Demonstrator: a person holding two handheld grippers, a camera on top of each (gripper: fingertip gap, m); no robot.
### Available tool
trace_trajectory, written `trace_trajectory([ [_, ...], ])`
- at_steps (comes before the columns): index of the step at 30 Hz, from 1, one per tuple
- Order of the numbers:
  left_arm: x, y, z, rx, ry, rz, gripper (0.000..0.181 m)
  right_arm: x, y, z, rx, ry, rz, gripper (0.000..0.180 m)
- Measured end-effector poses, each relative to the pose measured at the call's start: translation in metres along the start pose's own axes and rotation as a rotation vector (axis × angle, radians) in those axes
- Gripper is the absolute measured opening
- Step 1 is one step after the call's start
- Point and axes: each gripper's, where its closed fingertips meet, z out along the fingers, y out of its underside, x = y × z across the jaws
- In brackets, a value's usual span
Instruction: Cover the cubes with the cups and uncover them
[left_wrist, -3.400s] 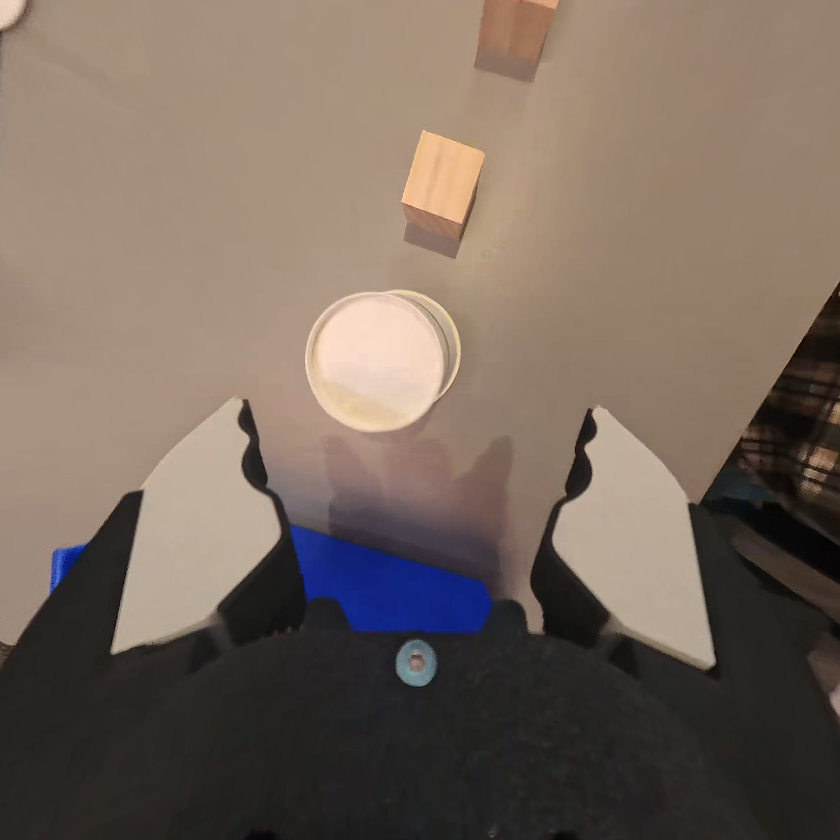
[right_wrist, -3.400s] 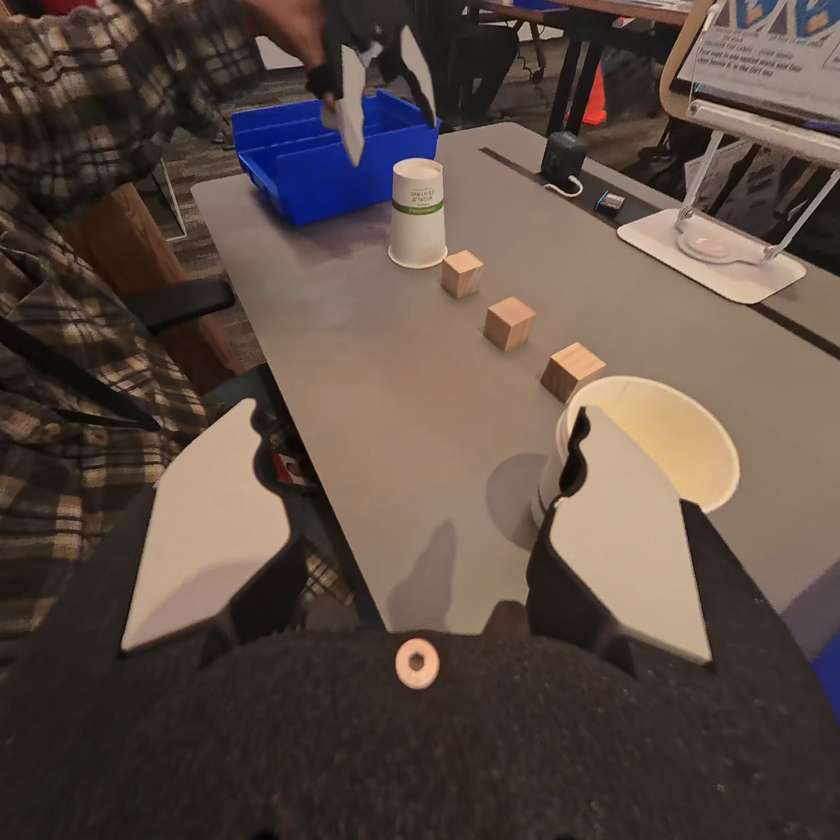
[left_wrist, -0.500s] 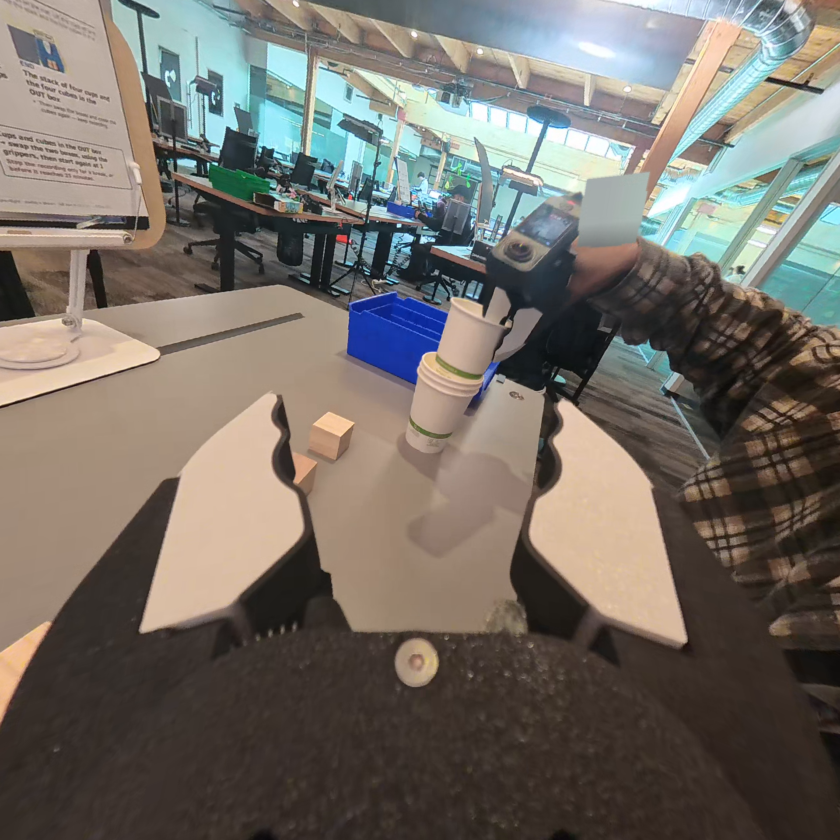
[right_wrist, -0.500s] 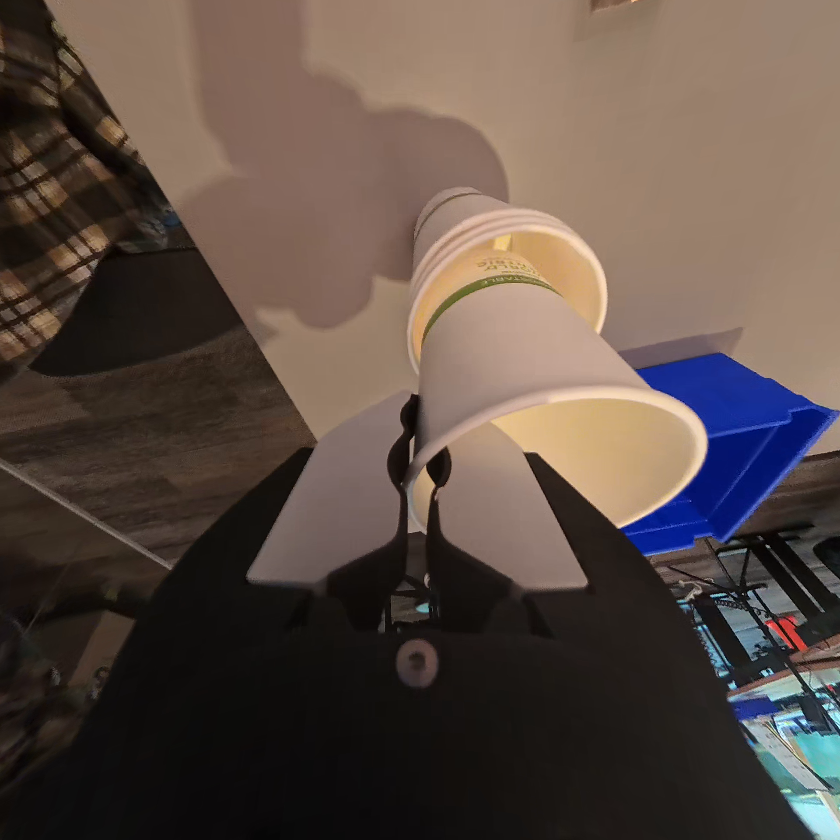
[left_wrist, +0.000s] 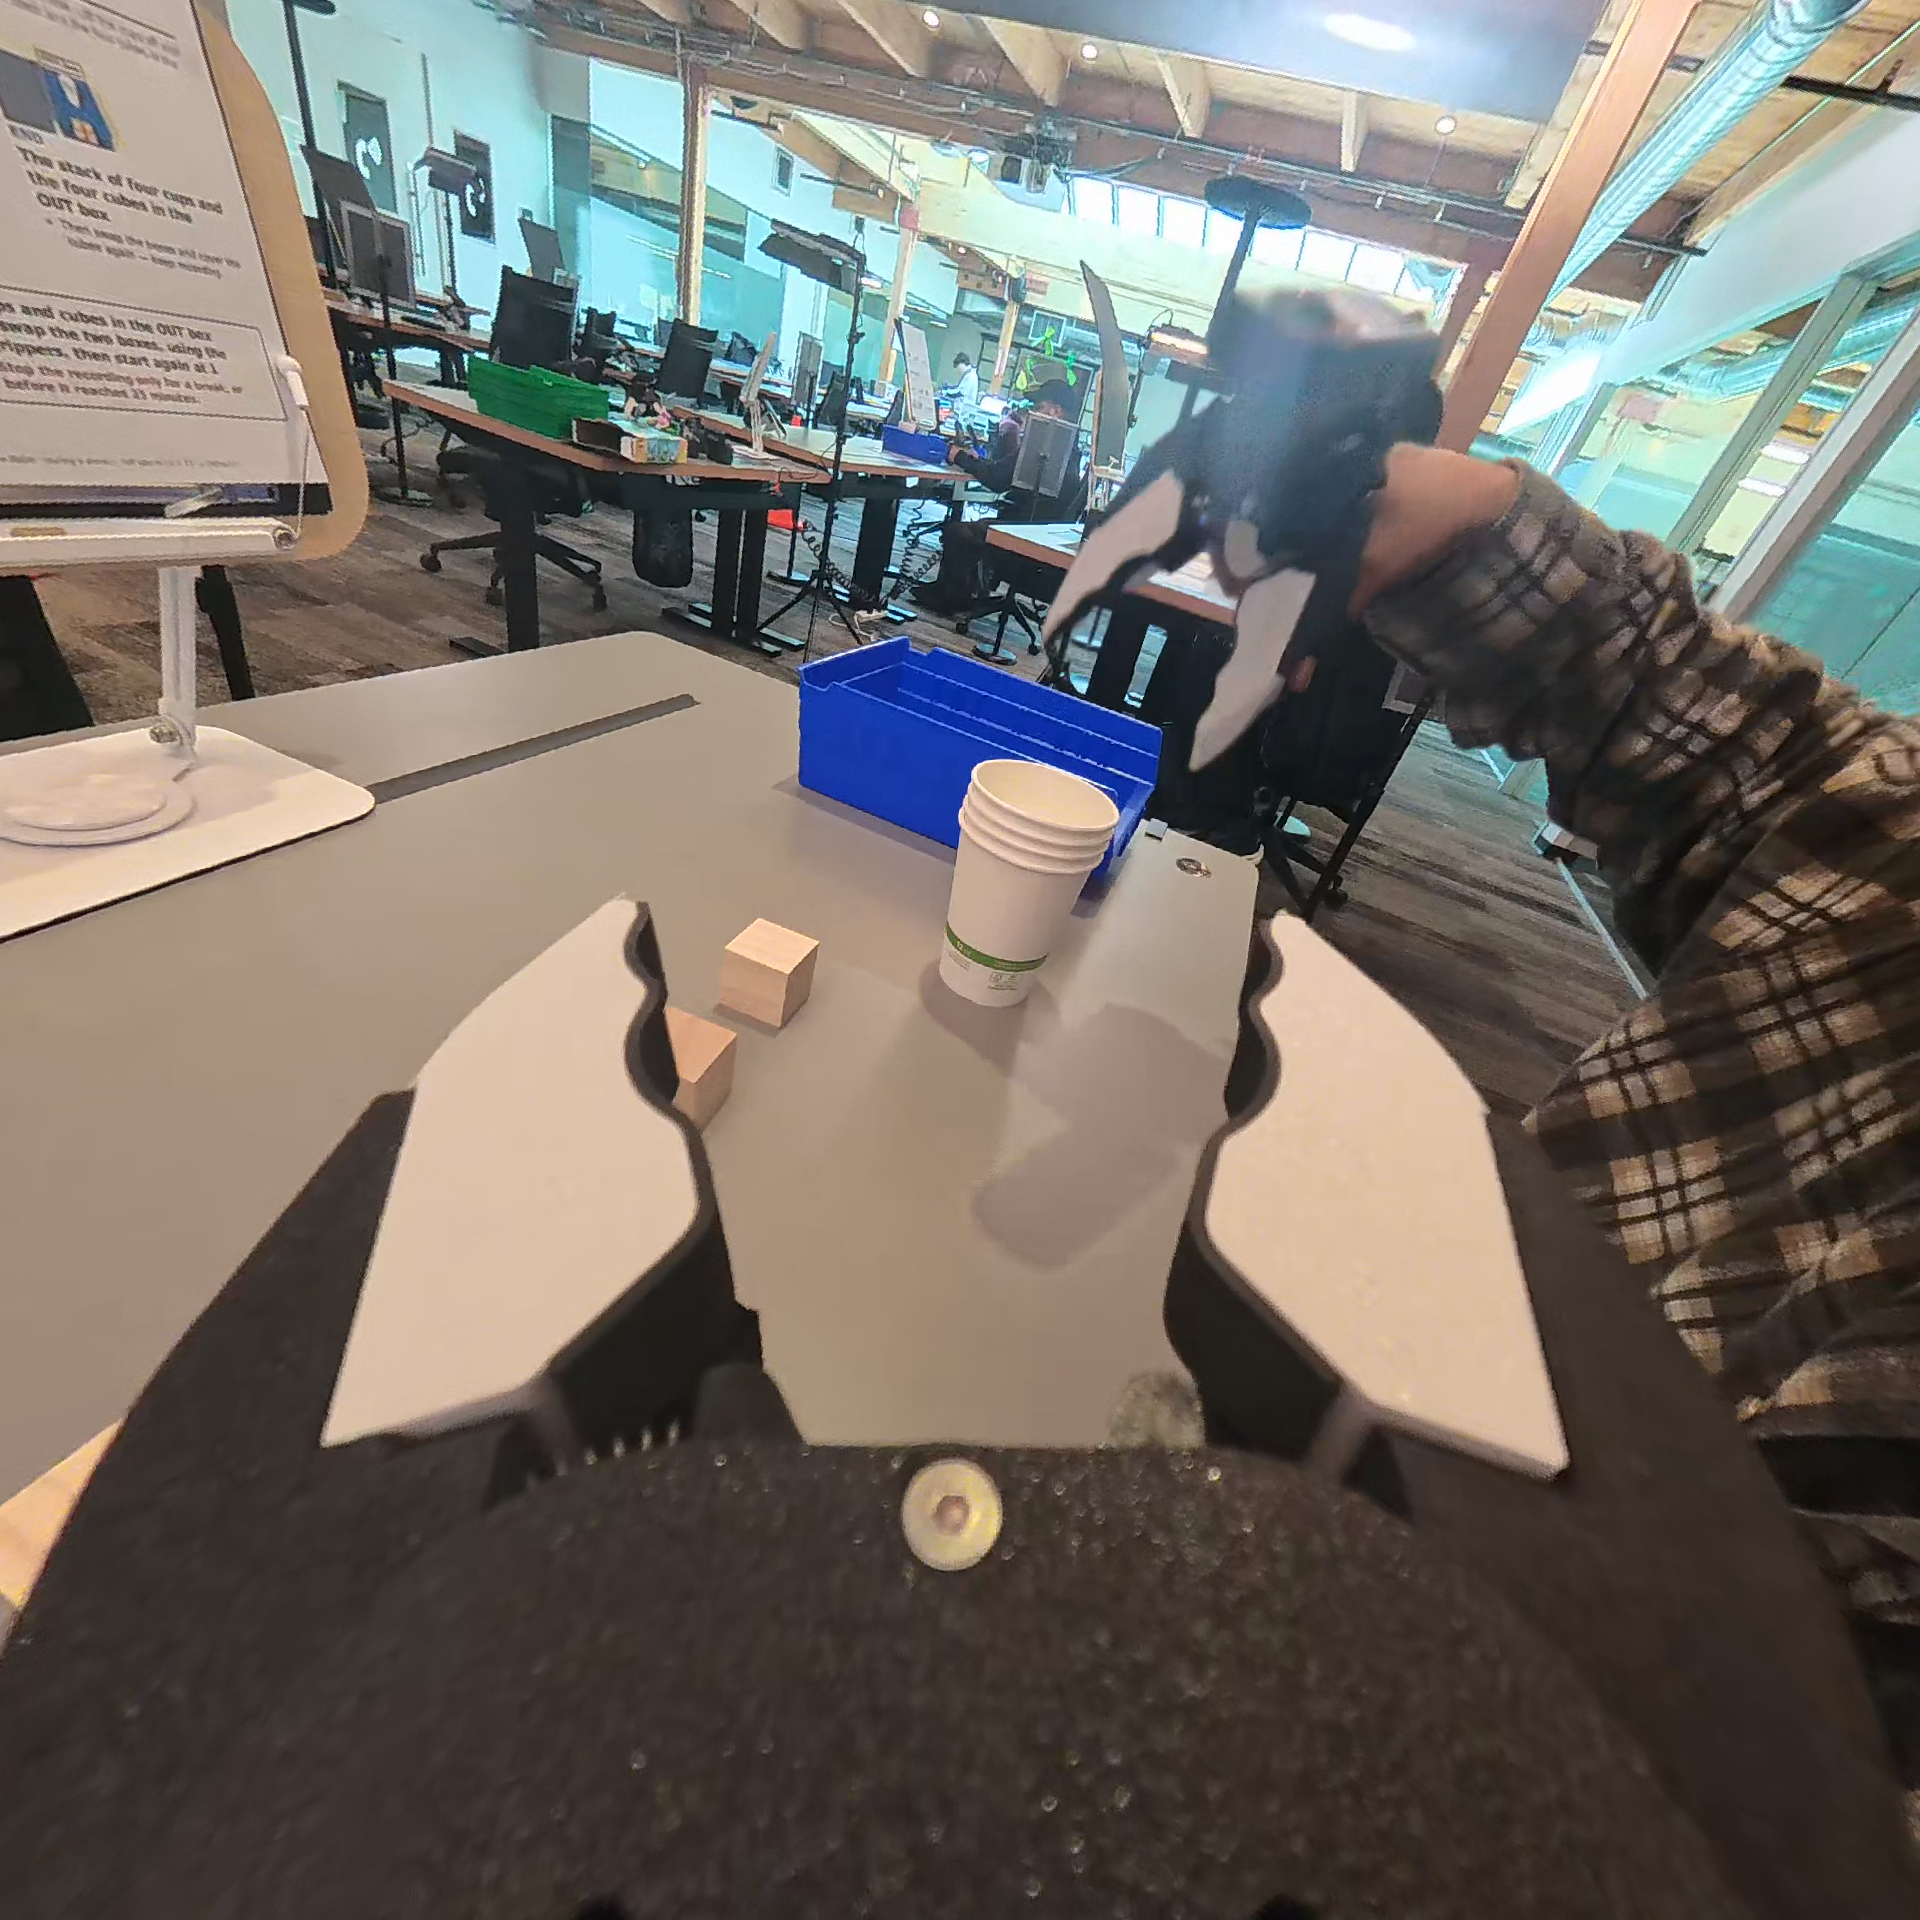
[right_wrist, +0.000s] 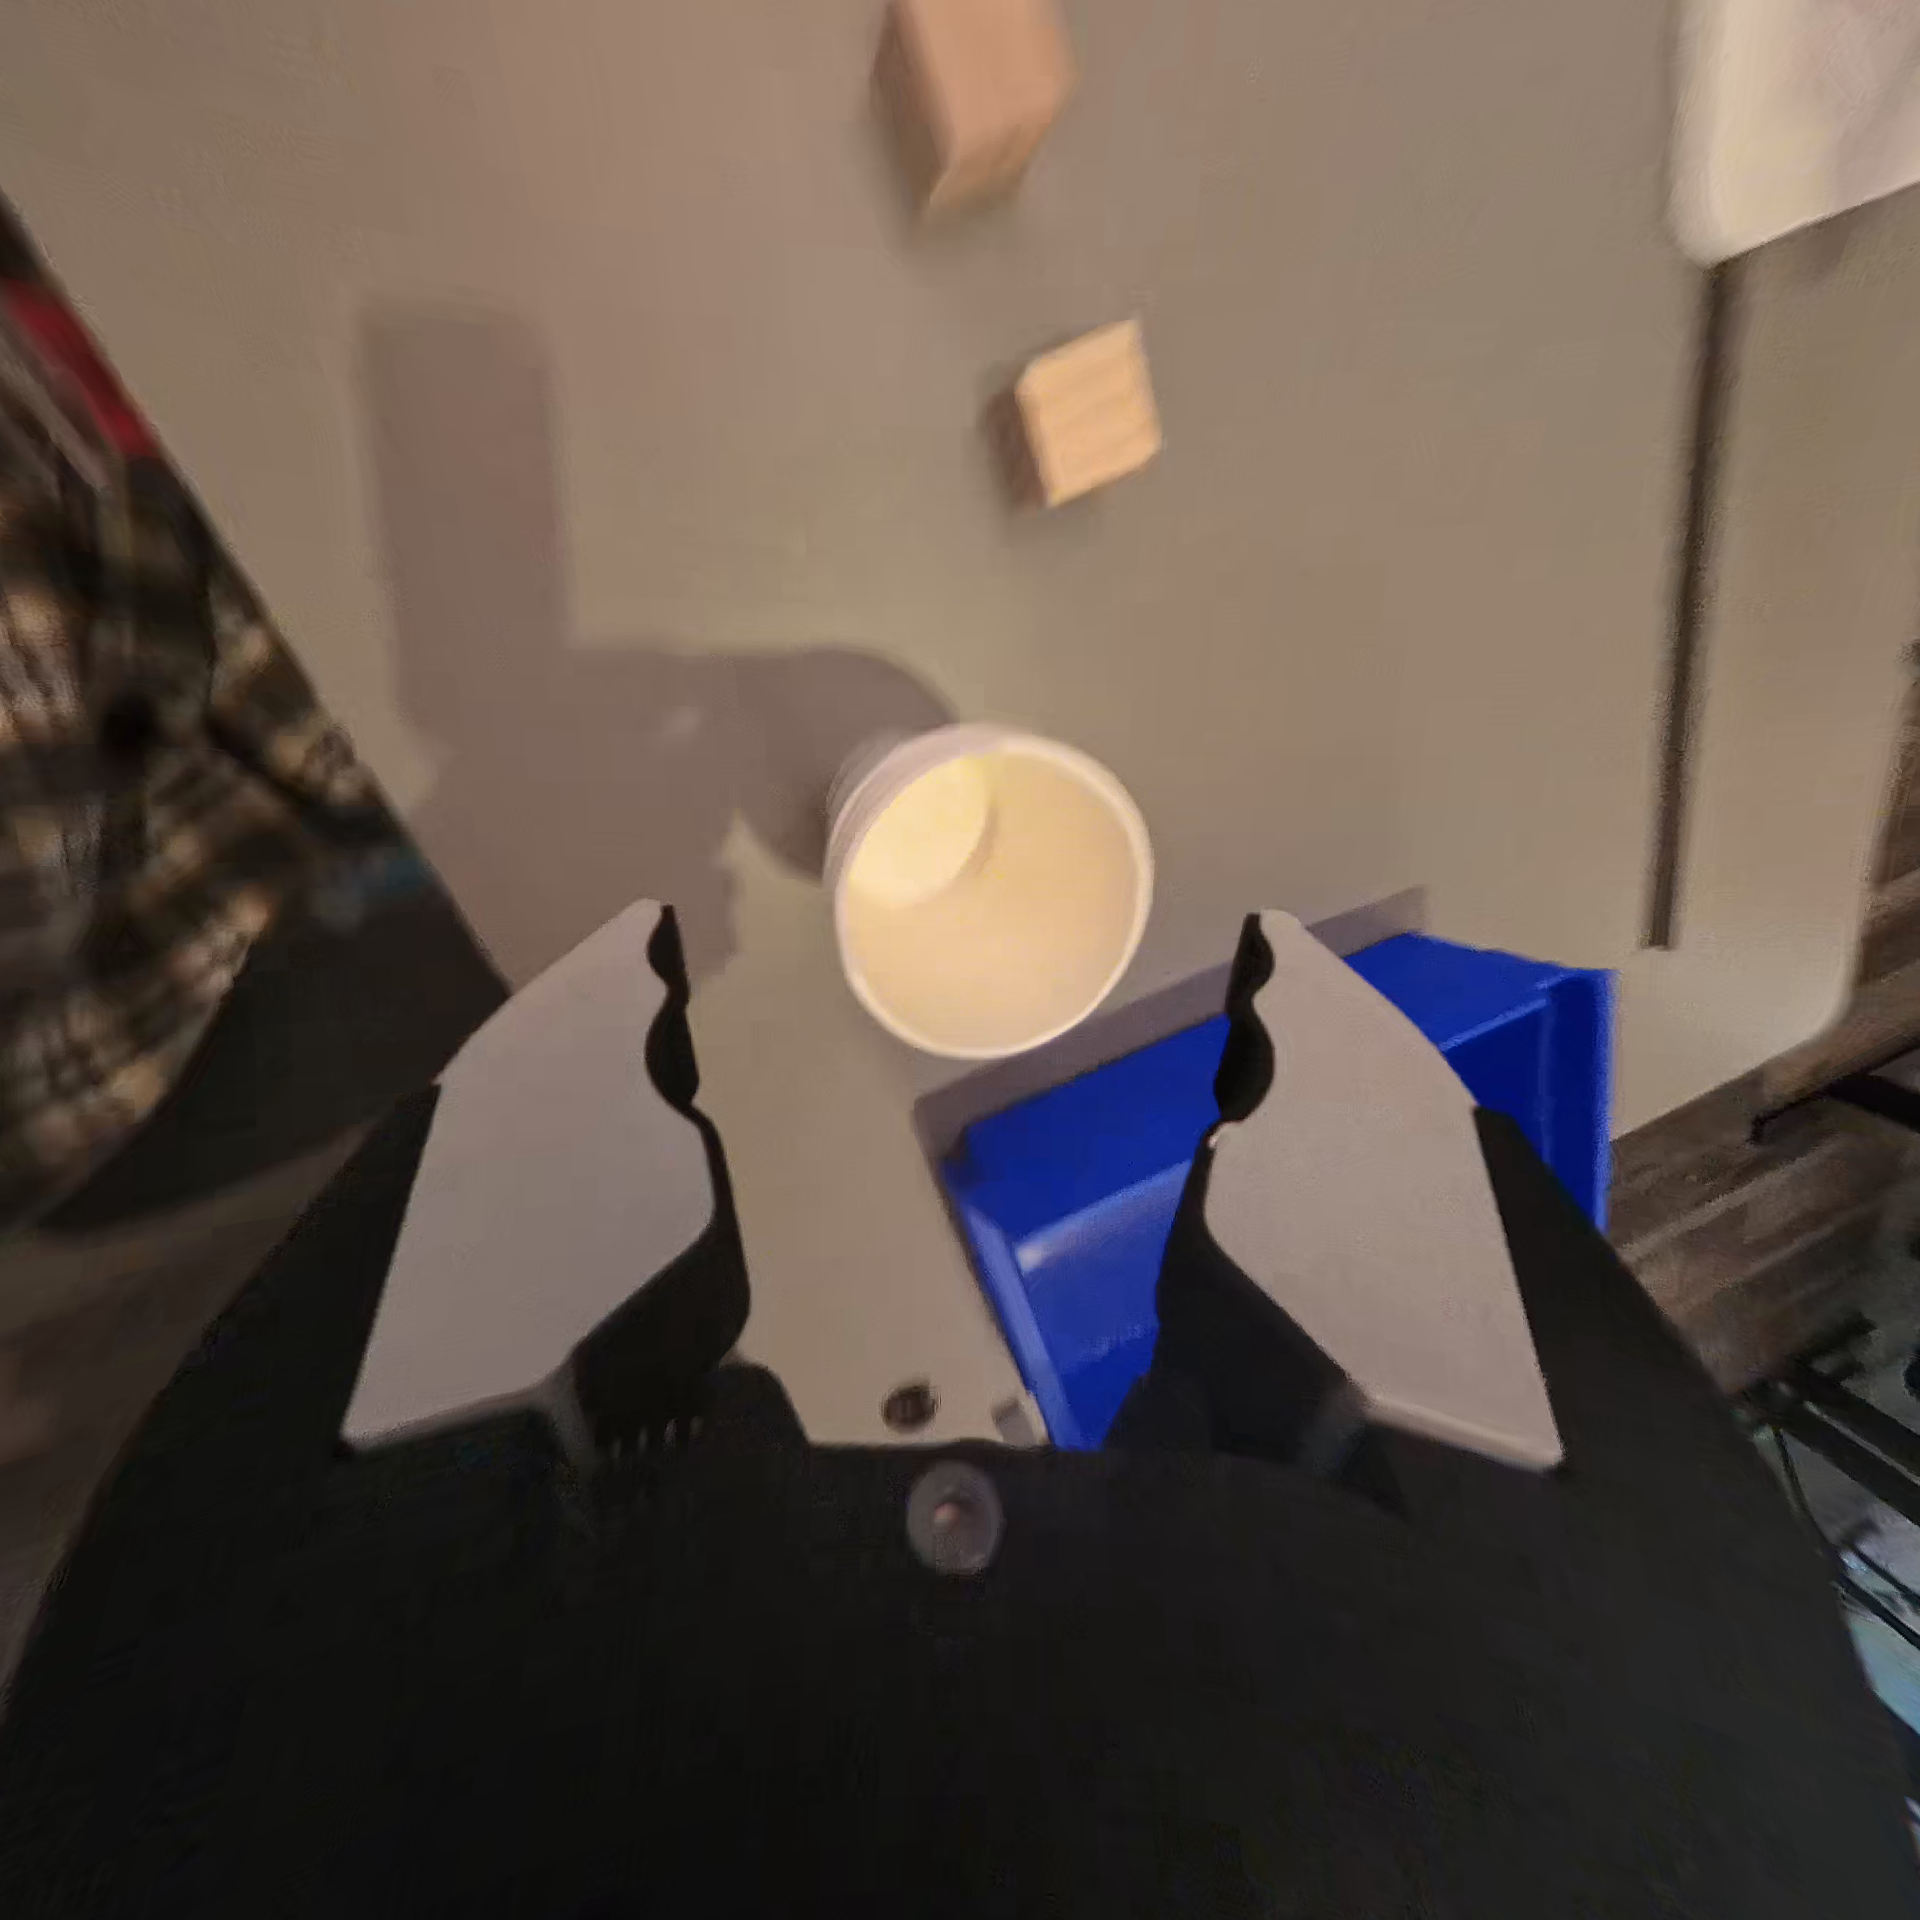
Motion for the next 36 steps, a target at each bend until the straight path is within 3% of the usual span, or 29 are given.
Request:
trace_trajectory([
  [6, -0.005, 0.007, -0.002, -0.022, -0.022, 0.003, 0.104, 0.004, -0.054, -0.069, 0.746, 0.163, 0.275, 0.09],
  [9, -0.01, 0.008, -0.003, -0.027, -0.051, 0.016, 0.104, 0.0, -0.053, -0.073, 0.935, 0.237, 0.38, 0.09],
  [19, -0.017, 0.017, 0.002, -0.047, -0.065, -0.003, 0.105, -0.02, -0.047, -0.021, 1.074, 0.34, 0.532, 0.093],
  [30, -0.02, 0.028, 0.004, -0.055, -0.116, 0.006, 0.104, -0.028, -0.025, -0.012, 1.089, 0.475, 0.574, 0.091],
  [36, -0.031, 0.049, -0.008, -0.085, -0.17, -0.026, 0.104, -0.03, -0.023, -0.01, 1.076, 0.454, 0.561, 0.091],
])
